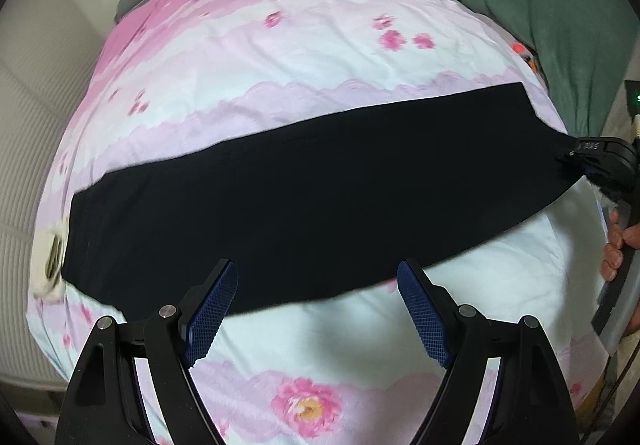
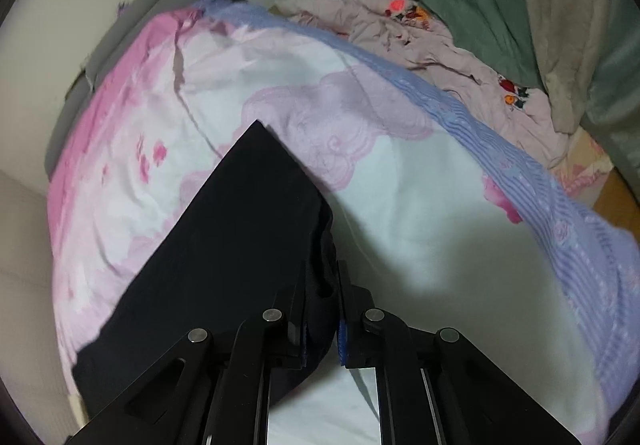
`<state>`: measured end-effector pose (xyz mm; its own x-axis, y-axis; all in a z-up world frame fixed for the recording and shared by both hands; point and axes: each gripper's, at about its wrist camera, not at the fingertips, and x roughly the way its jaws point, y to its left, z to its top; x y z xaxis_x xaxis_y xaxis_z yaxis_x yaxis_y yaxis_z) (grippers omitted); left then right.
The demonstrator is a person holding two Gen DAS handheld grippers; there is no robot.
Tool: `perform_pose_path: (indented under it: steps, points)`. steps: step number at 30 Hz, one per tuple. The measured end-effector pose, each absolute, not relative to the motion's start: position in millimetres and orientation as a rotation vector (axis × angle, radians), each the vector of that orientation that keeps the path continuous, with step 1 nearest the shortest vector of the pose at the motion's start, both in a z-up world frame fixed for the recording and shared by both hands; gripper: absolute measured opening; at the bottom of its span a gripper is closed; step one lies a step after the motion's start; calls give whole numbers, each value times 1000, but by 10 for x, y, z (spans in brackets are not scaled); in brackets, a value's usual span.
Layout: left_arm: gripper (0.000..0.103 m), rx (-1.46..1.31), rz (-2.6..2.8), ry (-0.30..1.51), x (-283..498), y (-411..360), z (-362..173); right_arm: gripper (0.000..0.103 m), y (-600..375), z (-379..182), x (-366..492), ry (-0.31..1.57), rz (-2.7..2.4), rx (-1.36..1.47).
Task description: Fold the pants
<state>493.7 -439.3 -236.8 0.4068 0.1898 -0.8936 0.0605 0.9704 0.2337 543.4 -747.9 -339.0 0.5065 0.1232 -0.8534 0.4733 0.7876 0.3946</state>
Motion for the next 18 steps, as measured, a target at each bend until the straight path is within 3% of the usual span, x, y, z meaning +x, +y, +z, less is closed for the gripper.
perform_pose_path:
  steps: [9, 18]
  points:
    - [82, 57, 219, 1169, 4743, -3449, -2059, 10, -6664, -2198, 5493, 868, -94, 214]
    - [83, 10, 291, 1080, 4575, -2121, -1567, 10, -5048, -1296, 5569, 746, 137, -77]
